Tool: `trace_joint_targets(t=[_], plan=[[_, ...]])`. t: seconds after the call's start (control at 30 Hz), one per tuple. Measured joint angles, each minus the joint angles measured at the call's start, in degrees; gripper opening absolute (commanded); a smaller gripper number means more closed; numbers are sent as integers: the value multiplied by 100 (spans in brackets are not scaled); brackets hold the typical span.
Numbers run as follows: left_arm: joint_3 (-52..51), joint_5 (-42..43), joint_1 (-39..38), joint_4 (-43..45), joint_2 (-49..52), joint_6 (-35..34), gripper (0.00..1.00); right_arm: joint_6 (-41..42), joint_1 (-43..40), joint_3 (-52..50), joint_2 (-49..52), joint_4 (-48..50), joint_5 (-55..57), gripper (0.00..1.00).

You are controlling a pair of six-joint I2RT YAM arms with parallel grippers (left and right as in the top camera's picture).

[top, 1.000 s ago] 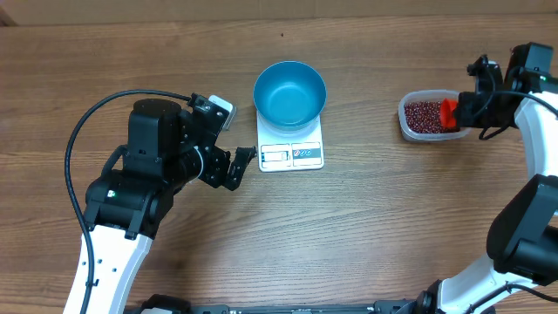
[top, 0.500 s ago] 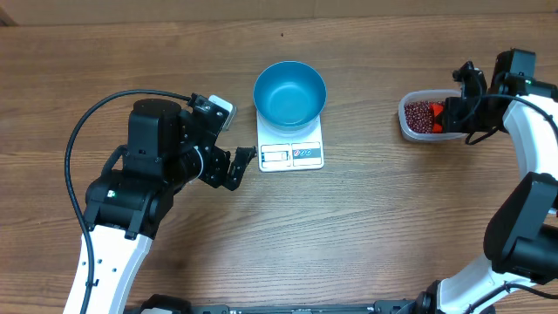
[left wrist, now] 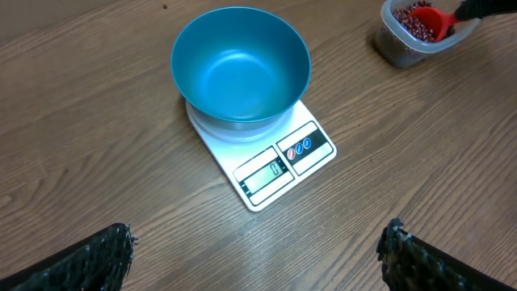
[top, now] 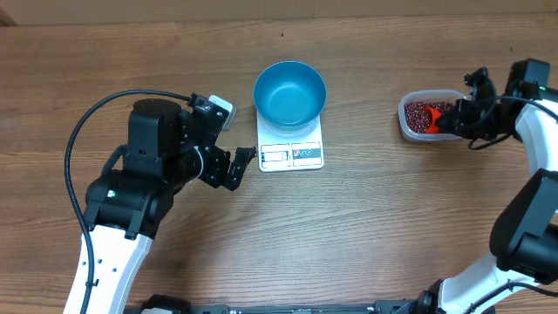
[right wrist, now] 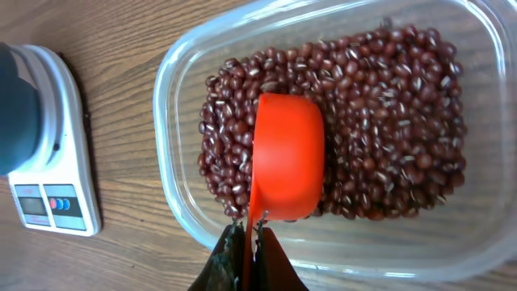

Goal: Scoop item into bowl and weigh 150g on scale
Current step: 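Lift the filled red scoop out of the bean tub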

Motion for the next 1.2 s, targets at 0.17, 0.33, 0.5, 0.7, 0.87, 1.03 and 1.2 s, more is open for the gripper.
trace_joint_targets(t=[0.17,0.33,0.5,0.7,0.87,1.03,1.2], plan=[[0,0,0,0,-2,0,100,-2,-120,-11,151,-74,-343,4],[0,0,0,0,-2,0,100,0,-168,-11,424,-103,-872,4],[0,0,0,0,-2,0,99,101,-168,-17,472,-109,-1145,4],[0,0,0,0,-2,0,100,149,-372,-20,476,-326,-1429,4],[0,0,0,0,-2,0,100,153,-855,-26,483,-407,-1722,4],[0,0,0,0,-2,0,100,153,-1329,-31,483,-400,-2146,4],[0,0,0,0,-2,0,100,155,-1456,-31,483,-396,-2527,4]])
